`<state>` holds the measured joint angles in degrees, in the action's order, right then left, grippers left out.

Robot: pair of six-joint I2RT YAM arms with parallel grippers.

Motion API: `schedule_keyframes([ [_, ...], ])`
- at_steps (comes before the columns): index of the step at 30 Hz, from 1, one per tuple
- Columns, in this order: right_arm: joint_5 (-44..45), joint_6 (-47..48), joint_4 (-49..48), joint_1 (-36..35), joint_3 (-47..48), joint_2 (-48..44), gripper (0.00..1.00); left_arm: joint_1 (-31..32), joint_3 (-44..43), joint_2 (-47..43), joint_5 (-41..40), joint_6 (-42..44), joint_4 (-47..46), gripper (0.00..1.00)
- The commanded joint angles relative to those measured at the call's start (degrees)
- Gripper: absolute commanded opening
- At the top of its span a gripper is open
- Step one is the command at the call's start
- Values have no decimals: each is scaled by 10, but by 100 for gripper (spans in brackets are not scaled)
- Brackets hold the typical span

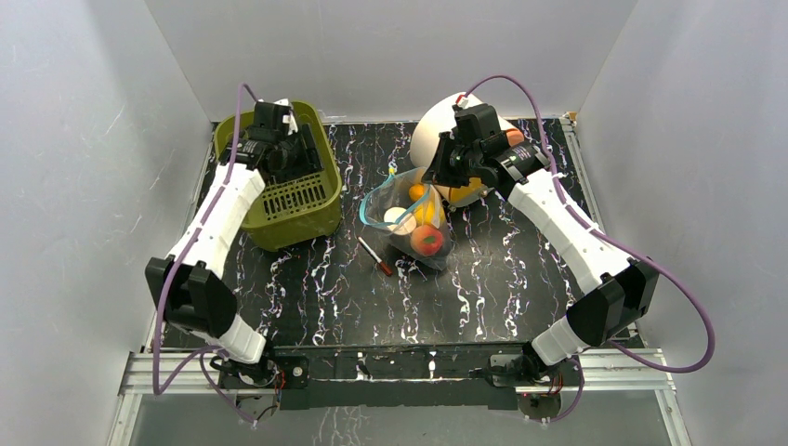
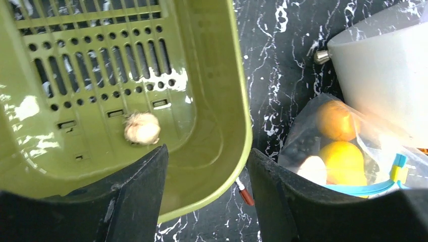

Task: Place the food in the zip-top bag and seal the zipper
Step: Move the bin to the center of the board.

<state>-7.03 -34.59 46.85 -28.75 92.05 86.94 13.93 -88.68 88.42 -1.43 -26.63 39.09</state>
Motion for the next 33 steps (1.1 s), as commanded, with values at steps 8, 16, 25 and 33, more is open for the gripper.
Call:
schedule_keyframes([
  [8,10,10,-34,1,10,-26,0,2,-61,123,121,53,-68,54],
  [16,13,14,-36,1,10,-27,0,6,-68,169,130,89,-70,38],
  [25,20,32,-33,3,24,-22,0,6,-59,118,69,234,17,11],
  [33,16,36,-42,6,22,-20,0,6,77,4,48,473,-14,0],
])
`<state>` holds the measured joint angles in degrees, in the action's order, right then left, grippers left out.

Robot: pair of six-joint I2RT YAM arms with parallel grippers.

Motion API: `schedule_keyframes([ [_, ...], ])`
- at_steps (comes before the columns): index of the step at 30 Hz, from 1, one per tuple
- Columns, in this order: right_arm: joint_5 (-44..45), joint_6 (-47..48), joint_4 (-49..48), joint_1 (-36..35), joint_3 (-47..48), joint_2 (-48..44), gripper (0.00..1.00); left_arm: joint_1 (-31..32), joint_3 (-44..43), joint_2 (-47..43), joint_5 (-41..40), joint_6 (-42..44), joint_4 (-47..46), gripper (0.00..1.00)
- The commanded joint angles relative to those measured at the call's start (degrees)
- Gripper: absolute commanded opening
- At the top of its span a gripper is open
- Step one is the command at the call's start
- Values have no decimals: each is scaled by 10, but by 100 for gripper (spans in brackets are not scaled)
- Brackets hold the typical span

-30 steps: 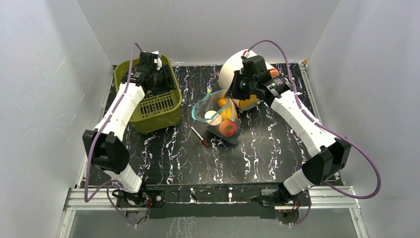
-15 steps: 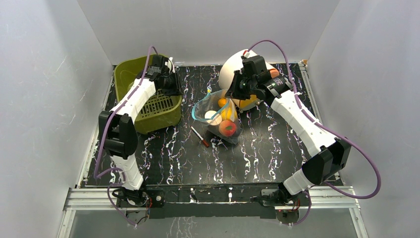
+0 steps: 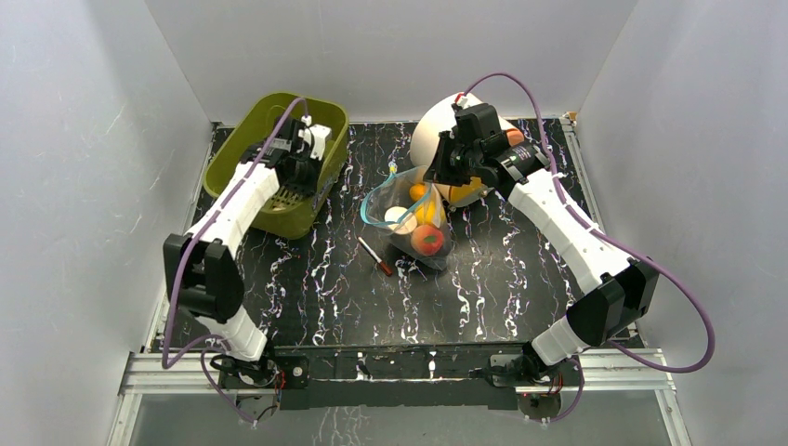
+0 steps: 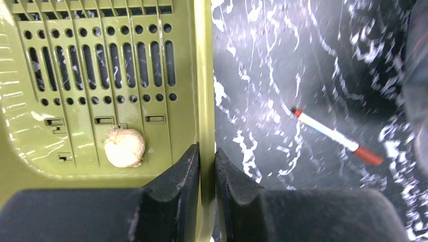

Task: Place the food in the zip-top bag and seal the zipper
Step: Move the bin to the center of the board.

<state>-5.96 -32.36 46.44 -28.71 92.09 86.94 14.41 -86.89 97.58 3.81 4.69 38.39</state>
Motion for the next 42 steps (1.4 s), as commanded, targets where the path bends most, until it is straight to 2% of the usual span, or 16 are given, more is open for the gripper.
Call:
schedule_keyframes([
  [1,4,14,-39,7,20,-20,0,0,86,-106,-3,198,-21,0],
  [3,3,14,-43,9,17,-22,0,-6,119,-125,0,258,-25,0],
  [8,3,23,-40,14,14,-27,0,-28,145,-134,27,316,-17,0],
  [18,-12,38,-22,24,17,-31,0,-51,113,-104,78,544,39,0],
  [30,-9,54,-6,36,31,-26,0,-167,134,-111,88,647,42,0],
  [32,-12,55,-6,38,34,-22,0,-182,116,-98,92,632,31,0],
  [33,-12,55,-4,38,38,-20,0,-188,106,-94,101,617,19,5],
  [35,-10,56,-2,40,42,-18,0,-191,105,-95,95,585,-14,35],
  [36,-9,56,-2,40,42,-17,0,-191,105,-96,95,557,-31,46],
  [37,-8,56,-2,41,42,-17,0,-191,109,-101,99,528,-48,51],
  [42,-15,52,-7,43,44,-9,0,-182,181,-173,118,354,-183,62],
])
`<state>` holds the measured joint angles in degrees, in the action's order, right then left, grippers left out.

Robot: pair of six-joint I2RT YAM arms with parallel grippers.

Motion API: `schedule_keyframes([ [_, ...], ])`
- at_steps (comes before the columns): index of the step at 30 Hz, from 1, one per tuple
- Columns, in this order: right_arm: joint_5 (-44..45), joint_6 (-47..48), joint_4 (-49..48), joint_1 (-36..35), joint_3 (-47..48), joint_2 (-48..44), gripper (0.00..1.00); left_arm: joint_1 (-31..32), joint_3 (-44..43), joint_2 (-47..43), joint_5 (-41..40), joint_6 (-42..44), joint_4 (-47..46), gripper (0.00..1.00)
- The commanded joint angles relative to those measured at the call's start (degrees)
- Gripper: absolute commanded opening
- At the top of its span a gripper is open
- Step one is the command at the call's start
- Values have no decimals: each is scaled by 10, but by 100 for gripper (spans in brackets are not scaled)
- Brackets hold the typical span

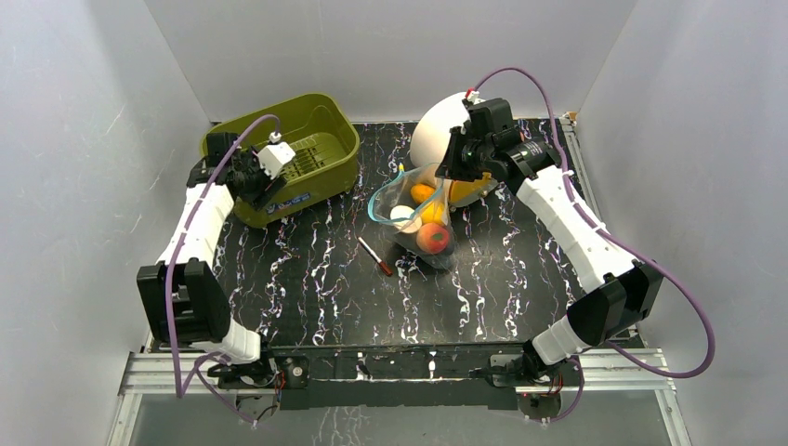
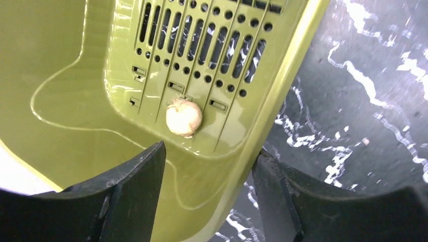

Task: Place the food in the zip-top bag and seal the zipper
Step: Move the bin to the center of the board.

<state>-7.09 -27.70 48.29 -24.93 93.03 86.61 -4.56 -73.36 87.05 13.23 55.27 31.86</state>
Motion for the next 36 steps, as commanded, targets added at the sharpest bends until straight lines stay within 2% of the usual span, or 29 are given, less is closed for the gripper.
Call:
schedule_keyframes([
  [1,-6,4,-27,6,35,-3,0,8,60,-81,10,-193,-142,63],
  [4,-12,1,-29,6,39,4,0,8,82,-127,-66,-318,-167,65],
  [7,-18,-2,-31,6,36,5,0,8,86,-163,-140,-451,-152,68],
  [10,-21,-6,-34,6,34,5,0,8,72,-185,-132,-562,-123,68],
  [17,-26,-19,-41,7,38,6,0,9,10,-188,-157,-1008,-18,65],
  [21,-27,-24,-43,6,36,2,0,9,22,-192,-189,-1205,13,65],
  [23,-26,-26,-43,6,34,0,0,9,2,-171,-198,-1285,57,65],
  [27,-25,-28,-44,6,32,-3,0,12,-52,-116,-178,-1385,153,67],
  [29,-23,-28,-44,6,33,-5,0,19,-54,-109,-182,-1417,145,67],
  [32,-22,-27,-47,6,34,-4,0,21,-42,-96,-187,-1460,133,61],
  [34,-20,-27,-46,6,37,-2,0,25,-64,-53,-186,-1493,170,58],
  [36,-16,-26,-45,6,36,-4,0,32,-74,-27,-198,-1499,139,55],
])
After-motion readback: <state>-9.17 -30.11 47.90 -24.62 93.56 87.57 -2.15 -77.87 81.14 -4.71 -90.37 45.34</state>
